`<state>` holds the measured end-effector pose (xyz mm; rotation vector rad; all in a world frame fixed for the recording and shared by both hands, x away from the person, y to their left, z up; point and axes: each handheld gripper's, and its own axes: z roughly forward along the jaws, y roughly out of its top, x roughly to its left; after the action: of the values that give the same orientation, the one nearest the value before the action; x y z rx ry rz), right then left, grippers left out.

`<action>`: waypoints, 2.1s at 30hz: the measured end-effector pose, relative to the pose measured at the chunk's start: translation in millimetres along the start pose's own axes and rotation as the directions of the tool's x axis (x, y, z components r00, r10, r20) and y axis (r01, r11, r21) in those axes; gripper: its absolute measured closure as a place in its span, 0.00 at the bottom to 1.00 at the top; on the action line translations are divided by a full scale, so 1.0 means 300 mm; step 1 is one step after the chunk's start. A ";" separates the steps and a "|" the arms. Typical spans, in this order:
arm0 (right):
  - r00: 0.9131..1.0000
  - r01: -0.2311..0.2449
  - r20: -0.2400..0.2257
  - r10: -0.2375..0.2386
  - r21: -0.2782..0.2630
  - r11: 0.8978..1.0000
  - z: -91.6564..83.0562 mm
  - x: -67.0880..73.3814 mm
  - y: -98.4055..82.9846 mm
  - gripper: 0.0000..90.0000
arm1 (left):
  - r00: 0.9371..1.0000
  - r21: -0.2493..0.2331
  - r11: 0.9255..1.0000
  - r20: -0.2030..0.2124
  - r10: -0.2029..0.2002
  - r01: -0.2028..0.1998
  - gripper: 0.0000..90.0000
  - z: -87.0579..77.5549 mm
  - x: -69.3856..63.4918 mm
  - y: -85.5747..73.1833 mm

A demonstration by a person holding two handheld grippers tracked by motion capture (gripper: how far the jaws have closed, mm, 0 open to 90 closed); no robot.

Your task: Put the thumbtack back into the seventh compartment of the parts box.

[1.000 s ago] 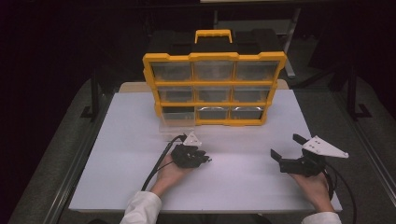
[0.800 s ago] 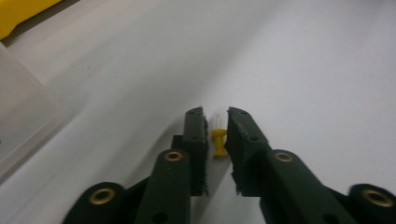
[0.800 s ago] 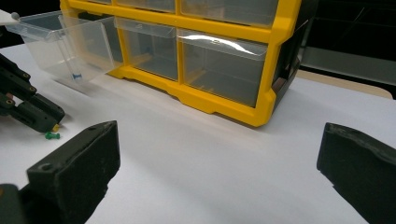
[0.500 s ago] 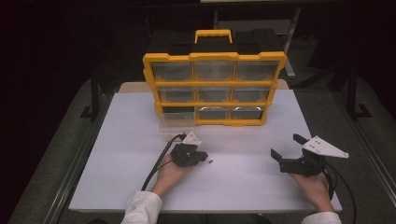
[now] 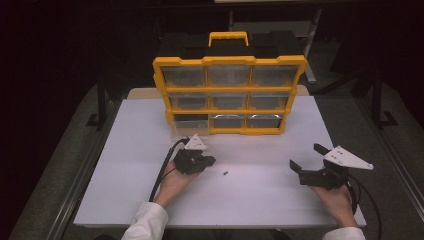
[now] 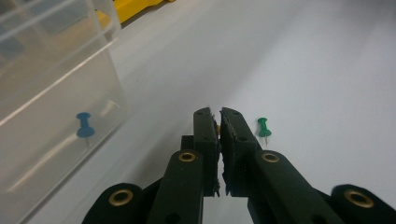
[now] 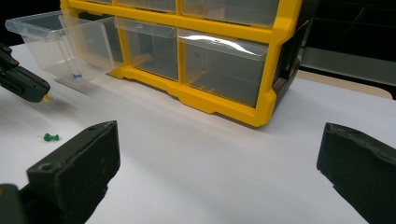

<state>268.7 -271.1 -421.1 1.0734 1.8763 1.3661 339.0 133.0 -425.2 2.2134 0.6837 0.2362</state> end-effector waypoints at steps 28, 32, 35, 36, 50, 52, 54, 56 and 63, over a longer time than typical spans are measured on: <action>1.000 -0.006 -0.006 0.006 0.003 1.000 0.001 0.001 -0.002 0.00 | 0.999 -0.098 0.995 -0.032 0.021 -0.024 0.95 -0.150 0.030 0.091; 1.000 -0.004 -0.009 0.004 0.004 1.000 0.002 0.000 -0.003 0.00 | 0.999 -0.087 0.996 -0.042 0.034 -0.038 0.95 -0.163 0.042 0.107; 1.000 -0.003 -0.009 0.003 0.007 1.000 0.004 0.000 -0.003 0.00 | 0.998 -0.097 0.994 -0.052 0.039 -0.044 0.95 -0.180 0.049 0.119; 1.000 -0.003 -0.008 0.003 0.007 1.000 0.003 0.000 -0.003 0.00 | 0.998 -0.105 0.994 -0.056 0.035 -0.041 0.95 -0.186 0.052 0.120; 1.000 -0.003 -0.007 0.003 0.009 1.000 0.003 -0.001 -0.005 0.00 | 0.992 -0.111 0.993 -0.124 0.016 -0.030 0.95 -0.252 0.138 0.146; 1.000 -0.003 -0.008 0.003 0.008 1.000 0.004 -0.001 -0.005 0.00 | 0.991 -0.121 0.992 -0.132 0.000 -0.016 0.95 -0.256 0.155 0.148; 1.000 -0.003 -0.011 0.003 0.007 1.000 0.003 -0.001 -0.005 0.00 | 0.989 -0.122 0.993 -0.146 -0.014 -0.004 0.94 -0.257 0.172 0.148; 1.000 -0.003 -0.012 0.004 0.007 1.000 0.004 -0.001 -0.005 0.00 | 0.986 -0.123 0.992 -0.161 -0.030 0.011 0.92 -0.258 0.188 0.146; 1.000 -0.005 -0.012 0.005 0.000 1.000 0.001 -0.002 -0.004 0.00 | 0.976 -0.209 0.968 -0.136 -0.169 0.138 0.42 -0.280 0.231 0.131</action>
<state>268.9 -271.7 -422.3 1.0730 1.8839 1.3781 381.1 203.2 -343.2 1.9556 0.8737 0.3813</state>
